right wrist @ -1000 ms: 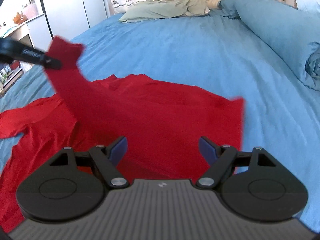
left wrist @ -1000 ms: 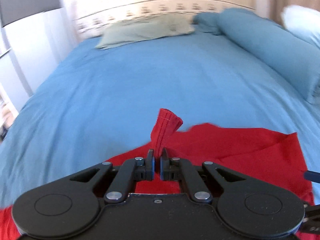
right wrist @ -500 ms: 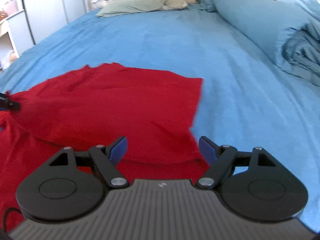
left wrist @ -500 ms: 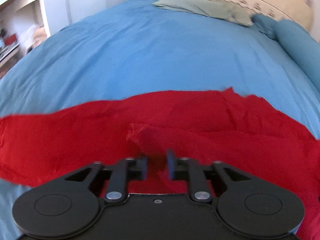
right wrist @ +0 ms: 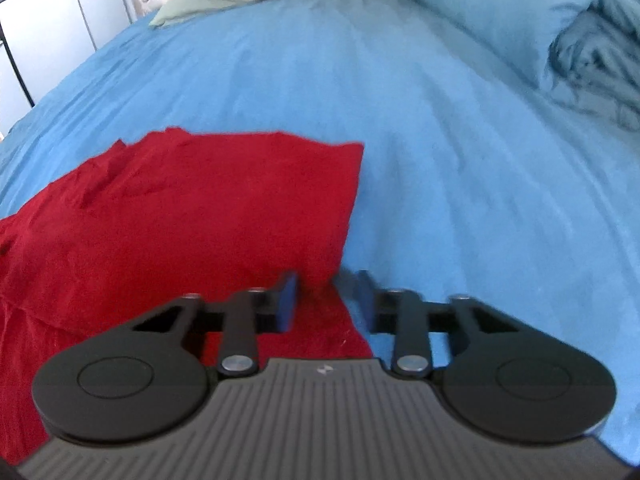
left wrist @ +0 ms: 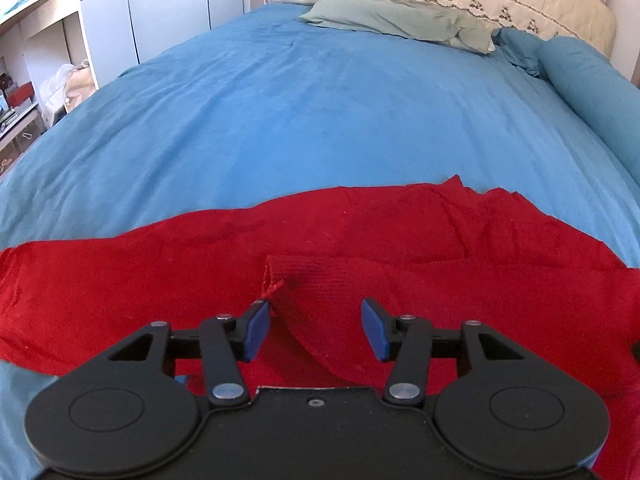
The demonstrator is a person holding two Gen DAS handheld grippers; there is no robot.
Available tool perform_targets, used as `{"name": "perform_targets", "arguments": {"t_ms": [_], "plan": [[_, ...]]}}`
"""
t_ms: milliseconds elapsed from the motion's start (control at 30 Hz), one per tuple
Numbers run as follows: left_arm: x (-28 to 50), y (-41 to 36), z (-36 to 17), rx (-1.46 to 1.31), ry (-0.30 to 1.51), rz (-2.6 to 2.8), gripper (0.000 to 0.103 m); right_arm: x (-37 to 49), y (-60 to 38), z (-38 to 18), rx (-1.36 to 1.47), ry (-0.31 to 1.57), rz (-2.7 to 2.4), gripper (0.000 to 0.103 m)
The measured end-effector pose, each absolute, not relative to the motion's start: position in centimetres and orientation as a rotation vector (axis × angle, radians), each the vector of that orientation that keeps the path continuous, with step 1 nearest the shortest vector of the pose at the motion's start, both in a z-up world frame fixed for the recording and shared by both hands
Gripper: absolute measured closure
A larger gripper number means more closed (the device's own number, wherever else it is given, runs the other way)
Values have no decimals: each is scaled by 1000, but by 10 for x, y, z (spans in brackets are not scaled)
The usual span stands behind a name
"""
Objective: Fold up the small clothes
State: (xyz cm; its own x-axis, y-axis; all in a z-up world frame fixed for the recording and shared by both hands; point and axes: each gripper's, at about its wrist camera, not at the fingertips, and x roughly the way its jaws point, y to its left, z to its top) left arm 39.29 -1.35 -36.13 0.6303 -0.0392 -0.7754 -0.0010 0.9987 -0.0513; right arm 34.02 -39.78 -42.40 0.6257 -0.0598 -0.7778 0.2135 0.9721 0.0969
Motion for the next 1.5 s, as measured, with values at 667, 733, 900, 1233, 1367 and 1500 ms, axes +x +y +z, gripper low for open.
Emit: {"name": "perform_targets", "arguments": {"t_ms": [667, 733, 900, 1233, 1367, 1500], "plan": [[384, -28, -351, 17, 866, -120, 37, 330, -380, -399, 64, 749, -62, 32], [393, -35, -356, 49, 864, -149, 35, 336, -367, -402, 15, 746, -22, 25], [419, -38, -380, 53, 880, -174, 32, 349, -357, -431, 50, 795, 16, 17], [431, -25, -408, 43, 931, -157, 0, 341, -359, -445, 59, 804, 32, 7], [419, -20, -387, 22, 893, -149, 0, 344, -356, -431, 63, 822, 29, 6], [396, -7, -348, -6, 814, -130, 0, 342, -347, -400, 72, 784, 38, 0]]}}
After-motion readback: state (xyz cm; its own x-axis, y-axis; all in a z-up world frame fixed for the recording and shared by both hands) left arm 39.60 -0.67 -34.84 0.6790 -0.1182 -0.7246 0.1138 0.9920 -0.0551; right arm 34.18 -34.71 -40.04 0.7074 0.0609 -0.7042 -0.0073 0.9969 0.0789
